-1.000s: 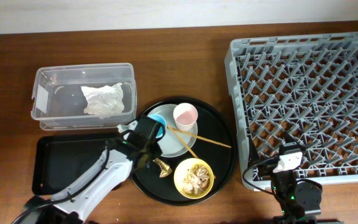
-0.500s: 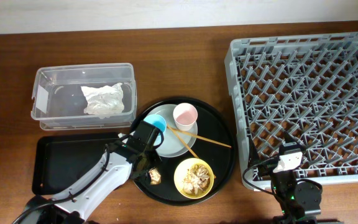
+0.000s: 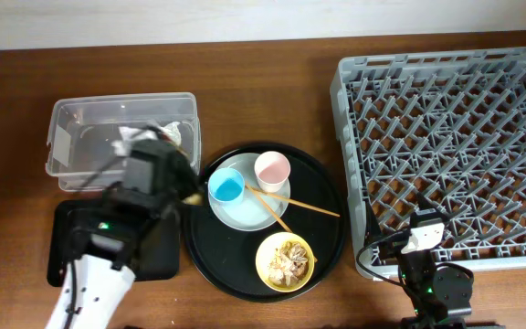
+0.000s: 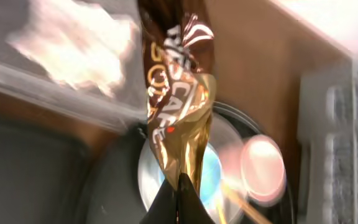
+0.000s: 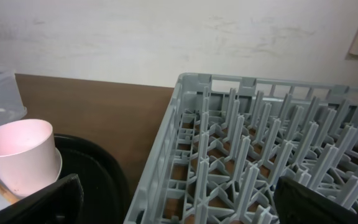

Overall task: Sort waste into correct bins and load items into the dishwasher rack
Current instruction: 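Grasp the gold wrapper with the left gripper and drop it in the bin, then grasp the yellow bowl with the left gripper and tip scraps onto black tray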

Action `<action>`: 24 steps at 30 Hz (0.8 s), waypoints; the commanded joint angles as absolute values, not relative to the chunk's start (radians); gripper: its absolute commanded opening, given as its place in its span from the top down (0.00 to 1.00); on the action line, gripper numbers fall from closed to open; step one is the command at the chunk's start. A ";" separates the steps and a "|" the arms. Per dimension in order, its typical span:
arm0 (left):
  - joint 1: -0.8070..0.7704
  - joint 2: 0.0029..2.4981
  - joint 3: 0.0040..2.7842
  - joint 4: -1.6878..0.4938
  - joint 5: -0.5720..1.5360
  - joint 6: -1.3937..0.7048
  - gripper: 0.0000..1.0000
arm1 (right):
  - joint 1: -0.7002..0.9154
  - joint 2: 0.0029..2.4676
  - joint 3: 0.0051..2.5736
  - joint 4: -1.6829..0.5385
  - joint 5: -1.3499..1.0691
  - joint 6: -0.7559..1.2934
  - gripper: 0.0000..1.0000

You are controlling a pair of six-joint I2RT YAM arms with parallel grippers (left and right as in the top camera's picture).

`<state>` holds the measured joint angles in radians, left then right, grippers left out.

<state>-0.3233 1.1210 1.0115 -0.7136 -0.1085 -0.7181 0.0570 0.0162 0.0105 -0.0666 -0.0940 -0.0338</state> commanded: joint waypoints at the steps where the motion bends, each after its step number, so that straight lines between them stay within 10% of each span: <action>1: -0.139 1.188 1.025 -0.591 -0.158 -0.679 1.00 | 0.065 0.012 0.006 -0.071 -0.093 -0.028 0.01; 6: 0.029 1.523 1.025 -0.280 -0.154 -0.678 0.93 | 0.065 0.012 0.006 -0.071 -0.093 -0.028 0.01; 7: 0.050 1.584 1.025 -0.224 -0.153 -0.668 0.76 | 0.065 0.012 0.006 -0.071 -0.093 -0.028 0.01; 8: 0.056 1.606 1.025 -0.178 -0.123 -0.581 0.36 | 0.065 0.012 0.006 -0.071 -0.093 -0.028 0.01; 11: 0.056 1.526 1.070 -0.220 -0.097 -0.454 0.27 | 0.065 0.012 0.006 -0.071 -0.093 -0.028 0.01; 13: 0.055 1.416 1.094 -0.339 0.042 -0.455 0.34 | 0.065 0.012 0.006 -0.071 -0.093 -0.028 0.01; 17: -0.048 1.177 1.094 -0.889 0.319 -0.437 0.96 | 0.065 0.012 0.006 -0.071 -0.093 -0.028 0.01; 24: -0.683 1.324 1.091 -0.943 0.210 -0.354 0.91 | 0.065 0.012 0.006 -0.071 -0.093 -0.028 0.01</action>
<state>-0.5533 1.2575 1.0939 -0.9604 0.2871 -0.3622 0.0570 0.0177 0.0105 -0.0662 -0.0944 -0.0334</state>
